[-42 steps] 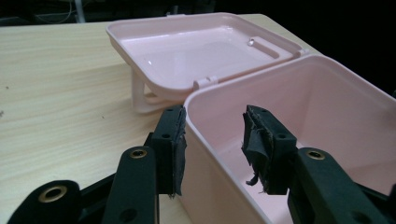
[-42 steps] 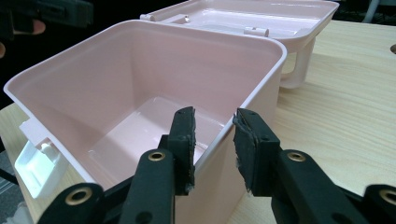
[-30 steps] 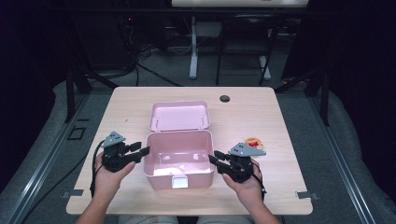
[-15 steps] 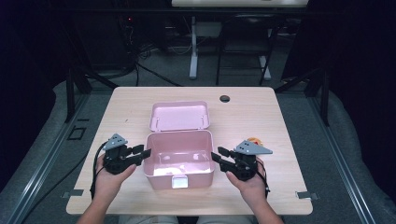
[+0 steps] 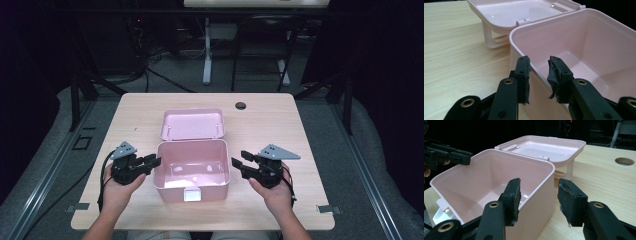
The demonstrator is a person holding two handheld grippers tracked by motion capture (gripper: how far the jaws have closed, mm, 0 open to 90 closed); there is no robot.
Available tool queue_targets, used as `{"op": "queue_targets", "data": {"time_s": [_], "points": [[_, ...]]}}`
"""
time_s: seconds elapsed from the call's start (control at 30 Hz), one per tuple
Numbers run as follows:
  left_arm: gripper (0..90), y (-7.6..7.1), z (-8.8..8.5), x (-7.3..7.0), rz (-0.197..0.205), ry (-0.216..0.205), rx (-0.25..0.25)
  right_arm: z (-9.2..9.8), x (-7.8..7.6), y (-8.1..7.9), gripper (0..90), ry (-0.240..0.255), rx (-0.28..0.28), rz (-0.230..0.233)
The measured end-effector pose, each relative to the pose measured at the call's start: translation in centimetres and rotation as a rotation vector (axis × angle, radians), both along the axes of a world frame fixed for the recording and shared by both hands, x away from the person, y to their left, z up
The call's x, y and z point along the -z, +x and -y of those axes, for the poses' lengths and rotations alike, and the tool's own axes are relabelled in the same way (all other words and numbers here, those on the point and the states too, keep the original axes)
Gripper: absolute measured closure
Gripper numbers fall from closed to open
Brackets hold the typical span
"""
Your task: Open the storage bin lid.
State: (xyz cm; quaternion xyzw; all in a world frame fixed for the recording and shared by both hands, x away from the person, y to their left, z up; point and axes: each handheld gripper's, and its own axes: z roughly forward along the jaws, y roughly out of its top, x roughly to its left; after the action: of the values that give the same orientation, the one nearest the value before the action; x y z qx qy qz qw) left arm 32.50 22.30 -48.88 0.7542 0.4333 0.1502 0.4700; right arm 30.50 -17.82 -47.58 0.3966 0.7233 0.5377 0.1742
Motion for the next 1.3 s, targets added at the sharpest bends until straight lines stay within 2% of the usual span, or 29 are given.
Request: {"op": "queue_targets", "data": {"time_s": [0.2, 0.37, 0.5, 0.67, 0.83, 0.87, 0.97, 1.3], "points": [[71.4, 0.6, 0.3, 0.0, 0.009, 0.008, -0.004, 0.9, -0.6, 0.4, 50.0, -0.006, 0.015, 0.005], [71.4, 0.8, 0.4, 0.0, 0.011, 0.007, -0.002, 1.9, -0.9, 0.6, 48.8, -0.031, 0.028, -0.001], [67.7, 0.7, 0.4, 0.0, 0.001, 0.003, 0.008, 2.4, -1.0, 1.0, 48.2, -0.047, 0.032, -0.012], [60.4, 0.5, 0.3, -0.3, 0.003, 0.008, 0.02, 2.8, -0.8, 1.8, 45.9, -0.126, 0.037, -0.018], [54.5, 0.4, -0.1, -0.5, 0.004, 0.002, 0.017, 3.3, -0.7, 2.6, 45.9, -0.155, 0.038, -0.064], [53.3, 0.3, -0.4, -0.6, 0.004, 0.001, 0.013, 3.6, -0.7, 3.0, 45.7, -0.176, 0.048, -0.085], [51.5, 0.3, -0.8, -0.7, 0.005, 0.0, 0.013, 3.8, -0.8, 3.6, 45.0, -0.197, 0.059, -0.124], [50.6, 0.1, -1.1, -0.9, 0.006, 0.043, 0.045, 3.8, -1.3, 6.2, 38.3, -0.325, 0.072, -0.196]]}}
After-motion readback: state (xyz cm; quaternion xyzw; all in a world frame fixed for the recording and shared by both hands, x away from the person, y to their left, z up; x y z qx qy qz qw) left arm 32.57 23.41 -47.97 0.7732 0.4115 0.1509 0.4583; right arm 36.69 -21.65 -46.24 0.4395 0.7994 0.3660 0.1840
